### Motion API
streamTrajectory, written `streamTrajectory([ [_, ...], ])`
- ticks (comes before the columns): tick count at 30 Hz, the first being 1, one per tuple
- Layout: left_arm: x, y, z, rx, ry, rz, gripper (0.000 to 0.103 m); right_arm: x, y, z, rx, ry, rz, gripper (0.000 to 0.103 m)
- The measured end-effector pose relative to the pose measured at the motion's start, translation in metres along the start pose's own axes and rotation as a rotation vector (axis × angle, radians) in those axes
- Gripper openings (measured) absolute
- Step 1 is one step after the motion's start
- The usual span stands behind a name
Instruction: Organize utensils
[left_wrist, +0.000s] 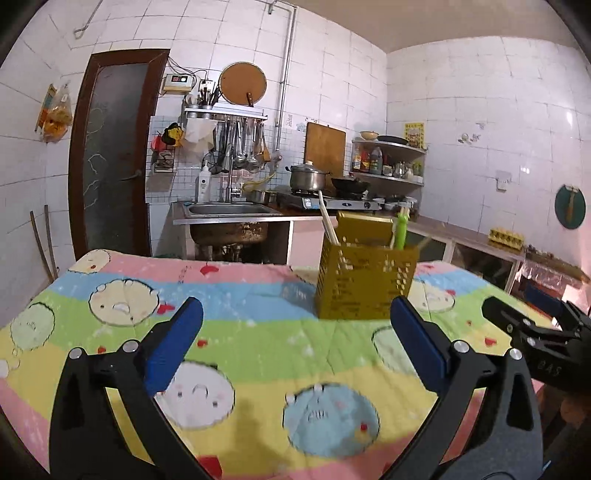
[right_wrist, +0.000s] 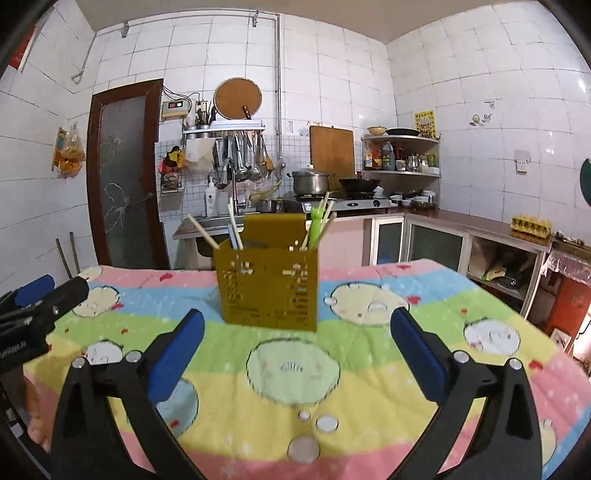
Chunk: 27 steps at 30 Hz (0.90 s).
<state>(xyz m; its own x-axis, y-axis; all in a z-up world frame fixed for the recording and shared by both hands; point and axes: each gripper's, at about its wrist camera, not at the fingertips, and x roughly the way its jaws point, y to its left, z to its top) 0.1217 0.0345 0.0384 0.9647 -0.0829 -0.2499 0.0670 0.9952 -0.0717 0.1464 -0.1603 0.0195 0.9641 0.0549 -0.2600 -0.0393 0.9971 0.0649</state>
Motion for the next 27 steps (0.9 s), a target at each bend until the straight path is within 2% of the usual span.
streamTrajectory([
  [6, -0.002, -0.007, -0.026, 0.06, -0.021, 0.045, 0.098, -0.005, -0.004, -0.018, 0.006, -0.005, -0.012, 0.098],
  [10, 0.002, -0.004, -0.027, 0.055, -0.01, 0.061, 0.098, -0.006, -0.001, -0.028, -0.006, 0.018, -0.018, 0.098],
  [16, -0.003, -0.003, -0.028, 0.055, -0.035, 0.052, 0.098, -0.013, 0.004, -0.032, -0.026, -0.01, -0.047, 0.099],
  [21, -0.004, -0.009, -0.03, 0.078, -0.025, 0.033, 0.098, -0.017, 0.01, -0.03, -0.057, -0.037, -0.053, 0.099],
  [27, -0.007, -0.008, -0.03, 0.077, -0.037, 0.025, 0.098, -0.02, 0.006, -0.03, -0.044, -0.048, -0.054, 0.099],
])
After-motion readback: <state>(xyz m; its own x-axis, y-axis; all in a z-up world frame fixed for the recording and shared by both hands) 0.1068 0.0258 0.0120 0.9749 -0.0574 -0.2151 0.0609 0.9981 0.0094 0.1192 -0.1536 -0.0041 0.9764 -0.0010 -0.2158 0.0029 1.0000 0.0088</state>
